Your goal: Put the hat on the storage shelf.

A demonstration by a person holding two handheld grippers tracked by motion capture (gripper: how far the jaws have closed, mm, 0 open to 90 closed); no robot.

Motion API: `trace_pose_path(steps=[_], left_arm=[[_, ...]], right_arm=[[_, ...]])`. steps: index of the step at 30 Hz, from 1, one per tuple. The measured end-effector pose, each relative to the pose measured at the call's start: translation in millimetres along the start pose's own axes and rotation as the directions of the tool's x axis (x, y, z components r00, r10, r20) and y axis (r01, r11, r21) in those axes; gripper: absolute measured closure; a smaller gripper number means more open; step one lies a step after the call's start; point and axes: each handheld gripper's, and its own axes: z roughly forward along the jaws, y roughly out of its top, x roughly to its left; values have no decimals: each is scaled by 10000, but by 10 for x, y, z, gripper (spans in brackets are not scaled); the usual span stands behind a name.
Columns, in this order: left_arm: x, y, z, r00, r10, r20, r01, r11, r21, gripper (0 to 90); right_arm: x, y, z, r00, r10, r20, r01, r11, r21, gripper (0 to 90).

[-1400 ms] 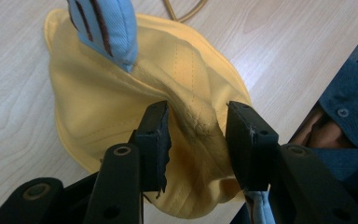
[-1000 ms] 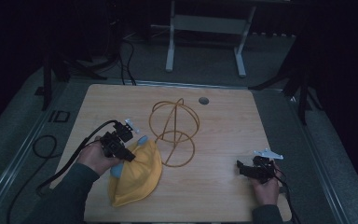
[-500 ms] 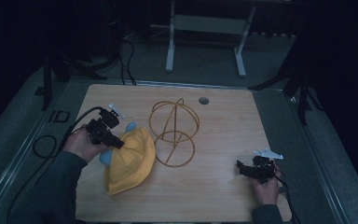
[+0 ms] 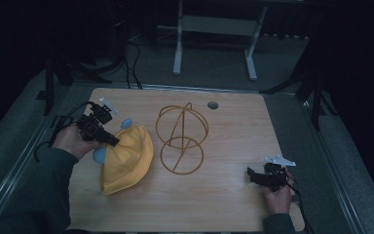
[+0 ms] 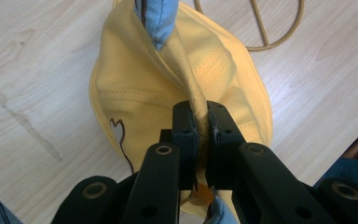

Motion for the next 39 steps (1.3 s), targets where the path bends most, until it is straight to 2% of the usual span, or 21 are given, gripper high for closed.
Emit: trace_pose_path(steps=[15,23,29,39], left_arm=[[139,15,-196,9997,45,-255,-53,9995,-306,836],[176,48,-310,9993,127,-352,-140,9992,-373,837],[188,84,-444,9976,392,-570,-418,9981,-457,836],[229,133,-564,9975,384,-592,-426,9966,-710,836]], right_arm=[[0,0,1,10000,-6,7,6,10000,-23,139],[3,1,0,10000,38,4,-38,10000,-10,139],[4,1,0,10000,51,3,-51,10000,-9,139],[3,1,1,10000,38,4,-38,10000,-15,139]])
